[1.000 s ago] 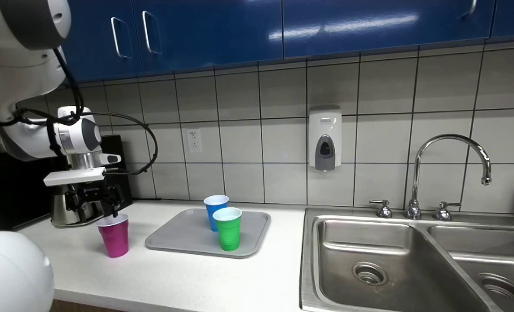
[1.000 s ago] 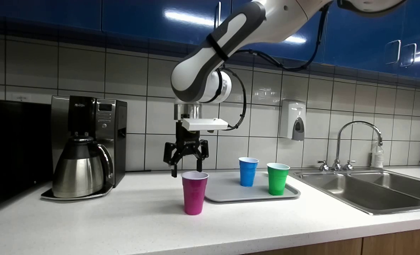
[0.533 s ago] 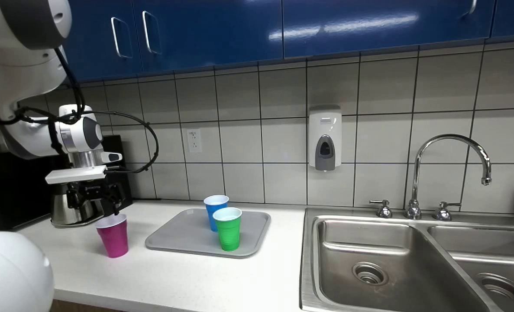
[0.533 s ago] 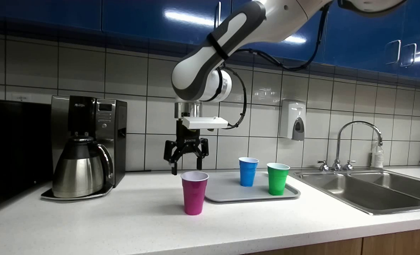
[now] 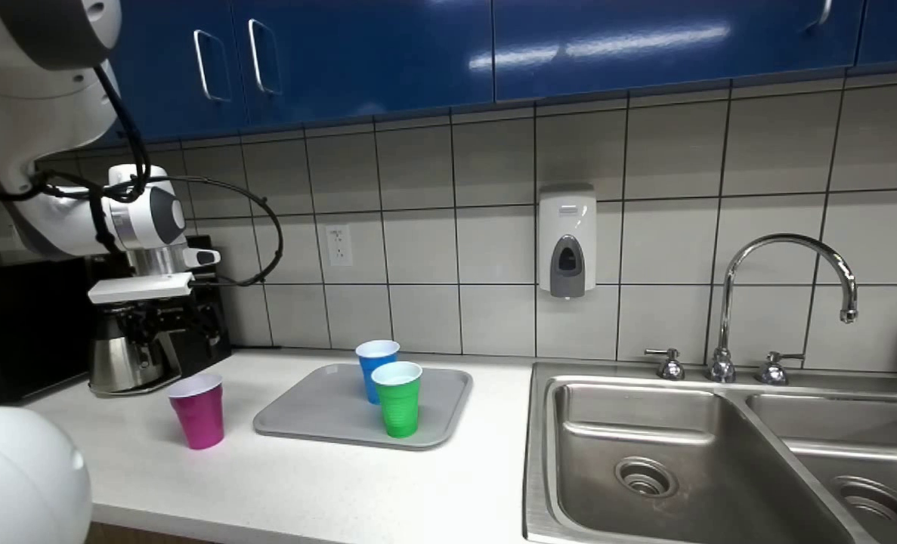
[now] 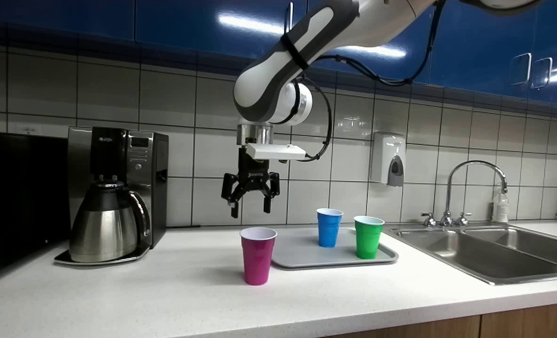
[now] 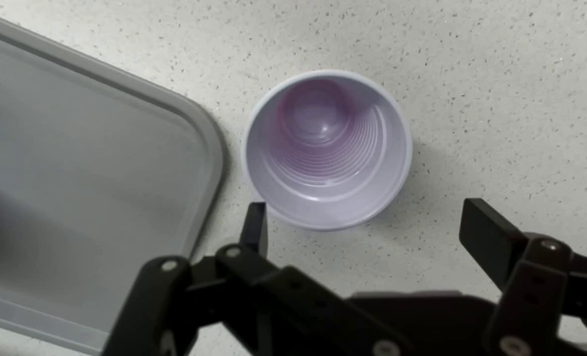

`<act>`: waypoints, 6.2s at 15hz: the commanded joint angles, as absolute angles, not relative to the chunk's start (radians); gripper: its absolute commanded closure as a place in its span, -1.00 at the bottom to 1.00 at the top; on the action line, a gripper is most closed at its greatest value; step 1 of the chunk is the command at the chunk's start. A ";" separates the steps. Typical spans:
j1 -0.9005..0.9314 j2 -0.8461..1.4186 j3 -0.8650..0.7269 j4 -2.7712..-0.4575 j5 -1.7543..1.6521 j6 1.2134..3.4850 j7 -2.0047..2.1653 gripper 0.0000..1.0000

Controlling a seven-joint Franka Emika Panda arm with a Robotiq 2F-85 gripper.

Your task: Remove the cups from the tray

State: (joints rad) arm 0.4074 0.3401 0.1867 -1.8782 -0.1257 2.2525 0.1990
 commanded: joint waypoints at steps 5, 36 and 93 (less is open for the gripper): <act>0.380 0.299 0.195 -1.890 -0.128 2.229 0.225 -1.00; 0.209 0.229 0.104 -1.982 -0.125 2.245 0.200 -1.00; 0.198 0.688 -0.079 -1.506 -0.192 2.300 0.315 0.99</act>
State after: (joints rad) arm 0.2048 0.6776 -0.0806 -1.5357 -0.1924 2.3101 0.3162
